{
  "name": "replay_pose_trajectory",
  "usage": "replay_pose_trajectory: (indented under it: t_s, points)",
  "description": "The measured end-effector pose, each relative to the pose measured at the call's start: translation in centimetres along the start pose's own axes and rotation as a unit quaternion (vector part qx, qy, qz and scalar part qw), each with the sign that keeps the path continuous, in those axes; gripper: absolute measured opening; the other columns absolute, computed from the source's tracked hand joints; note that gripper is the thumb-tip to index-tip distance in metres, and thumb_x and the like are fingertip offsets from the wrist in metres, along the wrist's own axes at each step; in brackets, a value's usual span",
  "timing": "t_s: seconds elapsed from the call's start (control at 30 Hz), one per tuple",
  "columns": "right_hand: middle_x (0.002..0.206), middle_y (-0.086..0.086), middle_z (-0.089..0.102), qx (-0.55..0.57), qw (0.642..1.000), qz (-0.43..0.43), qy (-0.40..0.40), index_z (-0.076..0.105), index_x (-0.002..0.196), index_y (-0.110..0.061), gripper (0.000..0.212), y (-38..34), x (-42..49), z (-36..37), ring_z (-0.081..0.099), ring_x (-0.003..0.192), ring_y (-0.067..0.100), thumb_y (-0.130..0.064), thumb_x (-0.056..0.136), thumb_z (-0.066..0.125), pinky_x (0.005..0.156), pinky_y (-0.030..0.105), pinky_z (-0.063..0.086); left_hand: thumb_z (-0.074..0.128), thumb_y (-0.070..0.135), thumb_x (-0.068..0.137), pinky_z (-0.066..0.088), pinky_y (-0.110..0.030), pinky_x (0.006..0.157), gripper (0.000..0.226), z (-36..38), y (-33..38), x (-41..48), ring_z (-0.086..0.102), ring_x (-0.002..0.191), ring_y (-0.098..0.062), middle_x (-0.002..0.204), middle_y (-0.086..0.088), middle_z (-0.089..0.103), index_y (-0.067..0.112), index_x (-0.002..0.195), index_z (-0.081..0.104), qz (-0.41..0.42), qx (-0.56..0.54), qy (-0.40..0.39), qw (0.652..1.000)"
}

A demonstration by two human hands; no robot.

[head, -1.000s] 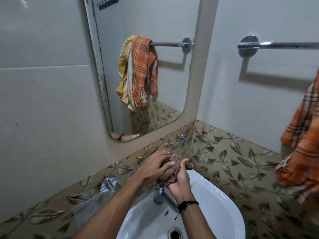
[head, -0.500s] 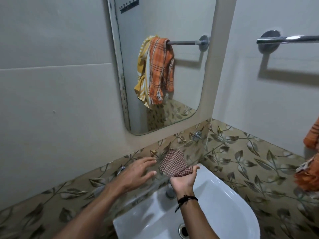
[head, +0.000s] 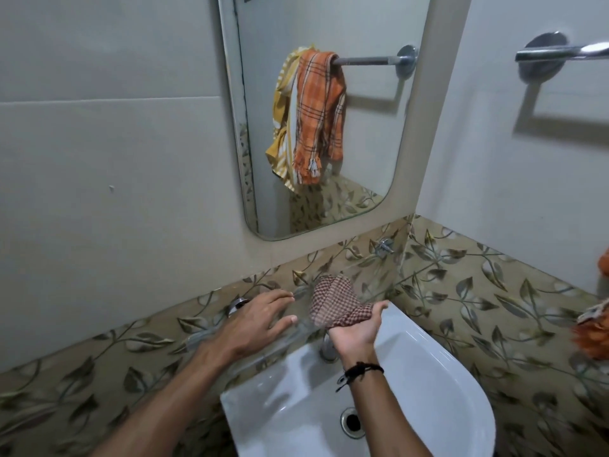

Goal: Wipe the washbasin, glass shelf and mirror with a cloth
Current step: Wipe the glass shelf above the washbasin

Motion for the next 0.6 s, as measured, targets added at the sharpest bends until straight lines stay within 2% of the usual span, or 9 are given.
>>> replay_pose_trajectory:
  t_s: [0.07,0.13,0.2,0.27,0.4,0.47,0.53,0.6]
  points:
    - [0.143,0.028,0.051,-0.017,0.998,0.045,-0.028,0.049,0.141,-0.001,0.1,2.3,-1.7,-0.2,0.048,0.131,0.046,-0.082,0.083,0.041,0.114,0.062,0.031,0.022,0.072,0.092,0.021,-0.023,0.115,0.078,0.0,0.2,0.1,0.037,0.14,-0.009,0.153,0.004,0.044,0.022,0.146,0.049,0.005,0.005,0.003,1.0]
    - [0.14,0.031,0.052,-0.014,0.996,0.074,-0.05,0.049,0.141,0.001,0.104,3.6,-3.1,-0.7,0.048,0.132,0.049,-0.084,0.081,0.044,0.114,0.066,0.029,0.021,0.069,0.092,0.019,-0.021,0.113,0.078,-0.1,0.1,0.1,0.038,0.14,-0.01,0.152,0.003,0.045,0.02,0.146,0.05,0.012,0.011,0.006,1.0]
    - [0.137,0.033,0.054,-0.005,0.996,0.079,-0.049,0.051,0.138,0.001,0.102,3.5,-4.0,-1.1,0.05,0.129,0.051,-0.084,0.082,0.043,0.112,0.067,0.03,0.022,0.071,0.094,0.02,-0.022,0.115,0.078,-0.2,0.0,-0.1,0.037,0.141,-0.01,0.153,0.003,0.046,0.021,0.146,0.05,0.008,0.012,0.01,1.0]
    - [0.133,0.033,0.057,-0.002,0.997,0.065,-0.031,0.053,0.136,0.001,0.1,2.5,-4.3,-1.4,0.051,0.127,0.051,-0.083,0.083,0.044,0.112,0.066,0.031,0.028,0.061,0.1,0.022,-0.026,0.117,0.064,0.0,-0.2,-0.3,0.035,0.142,-0.009,0.154,0.004,0.044,0.022,0.147,0.048,-0.003,0.005,0.013,1.0]
    - [0.136,0.029,0.057,-0.028,0.999,-0.006,-0.018,0.049,0.142,-0.002,0.101,-0.9,-3.7,-0.9,0.053,0.127,0.047,-0.083,0.081,0.047,0.114,0.06,0.033,0.036,0.047,0.105,0.018,-0.019,0.113,0.051,0.1,-0.1,-0.3,0.035,0.141,-0.008,0.154,0.005,0.044,0.021,0.147,0.048,0.003,0.014,0.029,0.999]
    - [0.149,0.027,0.045,-0.064,0.995,-0.072,0.009,0.034,0.154,-0.008,0.104,-2.0,-2.8,0.3,0.046,0.136,0.044,-0.083,0.082,0.045,0.116,0.058,0.031,0.037,0.045,0.106,0.017,-0.017,0.112,0.049,0.0,0.0,-0.2,0.036,0.14,-0.009,0.152,0.004,0.045,0.02,0.146,0.049,0.012,0.013,0.038,0.999]
    - [0.155,0.019,0.039,-0.159,0.975,-0.15,0.048,0.026,0.157,-0.016,0.11,-2.8,-1.5,1.6,0.043,0.14,0.036,-0.089,0.077,0.043,0.117,0.055,0.033,0.038,0.044,0.106,0.02,-0.02,0.114,0.048,0.1,0.0,-0.1,0.038,0.139,-0.01,0.151,0.004,0.046,0.019,0.145,0.05,0.017,0.009,0.041,0.999]
    - [0.153,0.012,0.044,-0.318,0.921,-0.185,0.13,0.036,0.152,-0.016,0.125,-2.7,-0.1,2.6,0.047,0.137,0.033,-0.101,0.061,0.041,0.115,0.052,0.038,0.038,0.044,0.106,0.024,-0.025,0.118,0.048,0.2,-0.2,-0.1,0.039,0.138,-0.01,0.15,0.003,0.048,0.018,0.144,0.051,0.02,0.006,0.043,0.999]
Point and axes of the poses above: each hand's wrist, its own x-axis towards the middle knuckle, its own z-axis out of the palm, y = z × x, the point moved 1 cm from there along x, towards the middle knuckle
